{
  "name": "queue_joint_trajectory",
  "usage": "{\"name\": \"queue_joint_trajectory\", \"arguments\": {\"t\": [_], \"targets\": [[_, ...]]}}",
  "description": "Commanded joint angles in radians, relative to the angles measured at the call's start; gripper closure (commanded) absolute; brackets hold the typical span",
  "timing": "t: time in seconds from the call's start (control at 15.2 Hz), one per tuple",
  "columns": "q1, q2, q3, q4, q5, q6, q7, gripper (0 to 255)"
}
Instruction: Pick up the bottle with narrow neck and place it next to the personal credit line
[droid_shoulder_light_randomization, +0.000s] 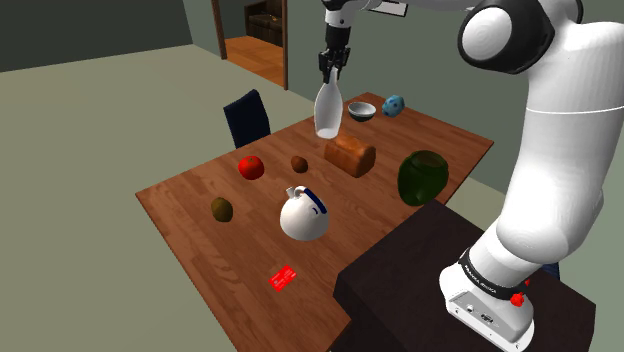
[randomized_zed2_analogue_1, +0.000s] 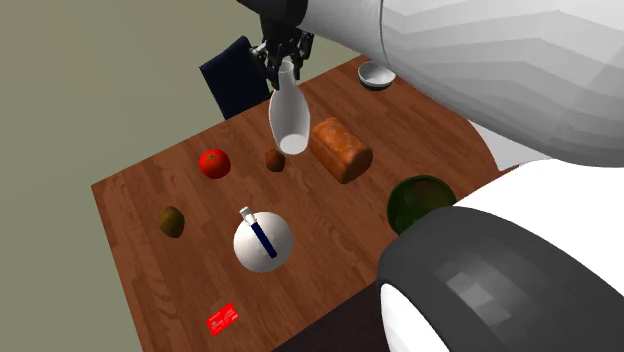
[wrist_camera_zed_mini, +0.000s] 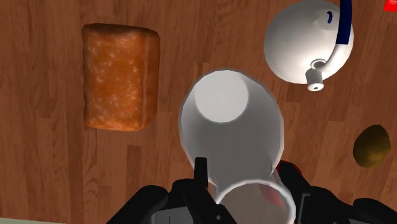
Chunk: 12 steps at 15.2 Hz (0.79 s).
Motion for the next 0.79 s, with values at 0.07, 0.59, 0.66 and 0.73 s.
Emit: {"name": "queue_joint_trajectory", "arguments": {"t": [0.07, 0.59, 0.66, 0.73], "targets": [[-0.003, 0.007, -0.001, 0.054, 0.001, -0.046, 0.000, 255], [0.008, -0.008, 0.003, 0.118, -0.003, -0.125, 0.018, 255], [0.024, -0.044, 0.007, 0.065, -0.008, -0.107, 0.035, 255], [0.038, -0.077, 0.011, 0.016, -0.013, -0.091, 0.053, 255]]}}
